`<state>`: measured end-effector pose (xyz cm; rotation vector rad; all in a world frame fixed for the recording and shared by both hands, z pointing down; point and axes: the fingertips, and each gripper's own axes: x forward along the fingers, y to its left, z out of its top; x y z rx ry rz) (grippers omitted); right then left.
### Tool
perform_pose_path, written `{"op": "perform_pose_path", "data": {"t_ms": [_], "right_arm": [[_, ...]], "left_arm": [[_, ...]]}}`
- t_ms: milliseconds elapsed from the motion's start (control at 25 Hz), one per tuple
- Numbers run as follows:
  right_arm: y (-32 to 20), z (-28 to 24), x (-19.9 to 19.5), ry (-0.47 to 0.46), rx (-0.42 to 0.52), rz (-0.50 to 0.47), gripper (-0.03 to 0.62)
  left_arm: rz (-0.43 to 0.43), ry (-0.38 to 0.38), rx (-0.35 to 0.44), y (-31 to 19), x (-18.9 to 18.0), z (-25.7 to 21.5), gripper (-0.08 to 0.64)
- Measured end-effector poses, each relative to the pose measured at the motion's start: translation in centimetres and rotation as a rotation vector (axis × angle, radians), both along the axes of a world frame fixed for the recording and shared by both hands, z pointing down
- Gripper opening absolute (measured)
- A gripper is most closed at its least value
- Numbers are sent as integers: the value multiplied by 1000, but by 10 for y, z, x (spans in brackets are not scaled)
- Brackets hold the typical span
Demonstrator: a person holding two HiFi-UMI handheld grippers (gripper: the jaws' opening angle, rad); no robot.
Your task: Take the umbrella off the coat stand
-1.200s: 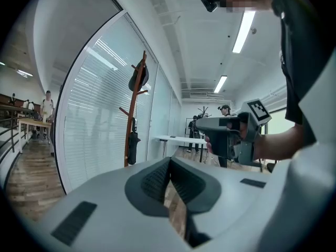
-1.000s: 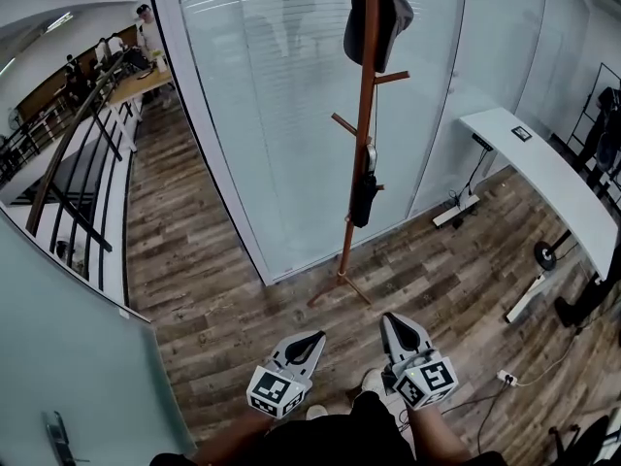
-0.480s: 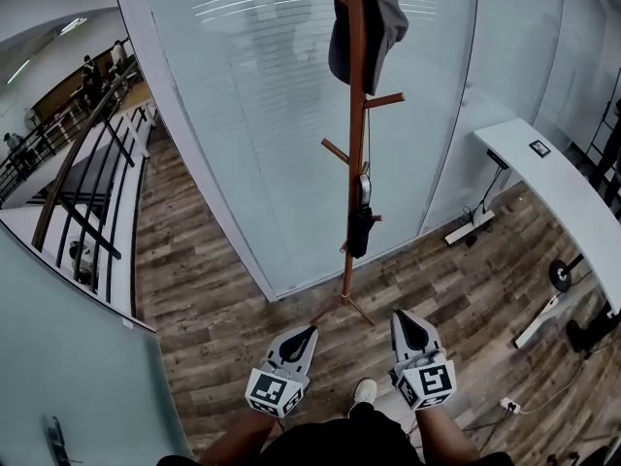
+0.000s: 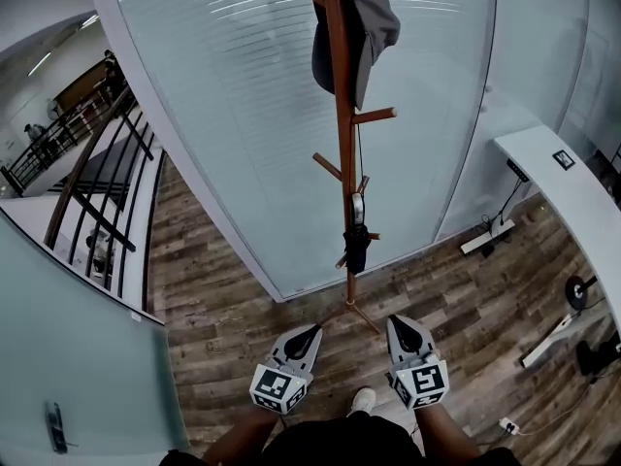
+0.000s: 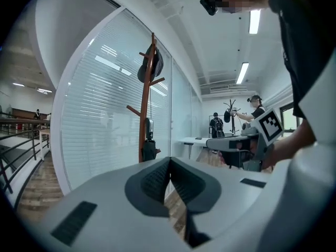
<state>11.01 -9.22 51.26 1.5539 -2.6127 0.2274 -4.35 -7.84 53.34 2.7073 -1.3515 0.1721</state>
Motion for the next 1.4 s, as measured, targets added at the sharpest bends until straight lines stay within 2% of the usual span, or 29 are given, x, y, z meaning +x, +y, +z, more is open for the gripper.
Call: {"op": "perform_pose_path", "data": {"t_ms": [160,320,400,840,1000,1160,1200,1280,1400], "right_arm": [[-18,21,5,9,-15,-59,6],[-37,27,-18,21,63,-148,6],[-46,25,-28,35,72,-173,6],[-96,41,-41,12,42,-92,6],[-115,47,-45,62,73,-51,6],[-135,62,-44,93,37,-13,8],[-141,67,-45,107,21,-7,15],[-151,76,-46,127,-11,4,72],[-166,84,-48,131,-47,19,101]], "left_arm": [[-57,-19,-20,-13,1,7,15],[-83,-46,-32,-19,-5,13,15],[-103,-45,-38,-25,-11,16,15],[-93,-10,-10,-84,-23,17,15],[-65,7,-30,-100,-23,22,15],[-32,28,-37,-113,-18,24,15],[-36,34,-40,-117,-19,24,15],[-42,51,-49,-125,-20,24,15],[-18,49,-51,-133,-17,25,15]]}}
